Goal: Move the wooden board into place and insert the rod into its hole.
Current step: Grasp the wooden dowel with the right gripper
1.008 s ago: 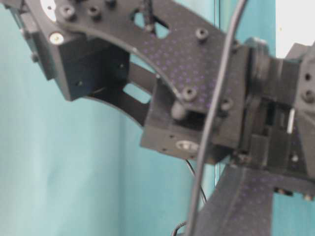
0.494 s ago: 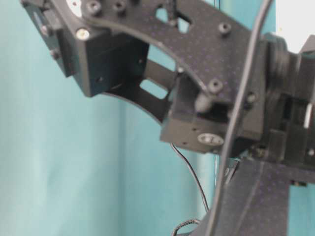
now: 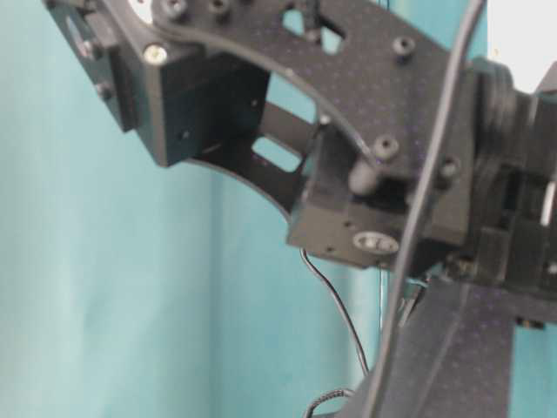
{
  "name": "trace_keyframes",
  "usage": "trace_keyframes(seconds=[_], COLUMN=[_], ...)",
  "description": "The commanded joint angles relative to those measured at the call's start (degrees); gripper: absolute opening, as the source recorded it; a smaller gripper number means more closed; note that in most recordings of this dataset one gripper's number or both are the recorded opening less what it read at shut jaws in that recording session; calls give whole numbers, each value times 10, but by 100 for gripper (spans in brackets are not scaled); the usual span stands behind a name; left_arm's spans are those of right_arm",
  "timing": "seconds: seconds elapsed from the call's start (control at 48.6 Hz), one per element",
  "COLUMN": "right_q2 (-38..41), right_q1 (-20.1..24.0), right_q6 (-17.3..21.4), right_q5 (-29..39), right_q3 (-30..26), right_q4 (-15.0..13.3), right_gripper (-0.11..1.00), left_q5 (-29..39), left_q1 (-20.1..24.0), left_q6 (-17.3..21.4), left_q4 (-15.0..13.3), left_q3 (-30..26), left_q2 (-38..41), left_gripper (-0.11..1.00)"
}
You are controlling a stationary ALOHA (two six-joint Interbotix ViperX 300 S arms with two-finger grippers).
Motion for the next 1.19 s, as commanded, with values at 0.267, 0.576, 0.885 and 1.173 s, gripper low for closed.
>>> trace_keyframes(seconds=[0.267,0.576,0.885,1.173], right_q2=[-11,-12,-13,-37], right_q1=[2,2,3,3], right_q6=[2,2,18,29], right_q5=[-8,-7,-1,6], right_q3=[0,1,1,1], right_q4=[0,-1,-1,-21], right_gripper=[29,26,20,9], left_q5=[5,5,5,5], left_q1=[-8,-8,-8,-8], left_q6=[2,2,2,2], left_q4=[1,1,1,2], left_q3=[3,3,3,4], left_q2=[-12,-13,-12,-12], left_gripper=[58,58,58,58])
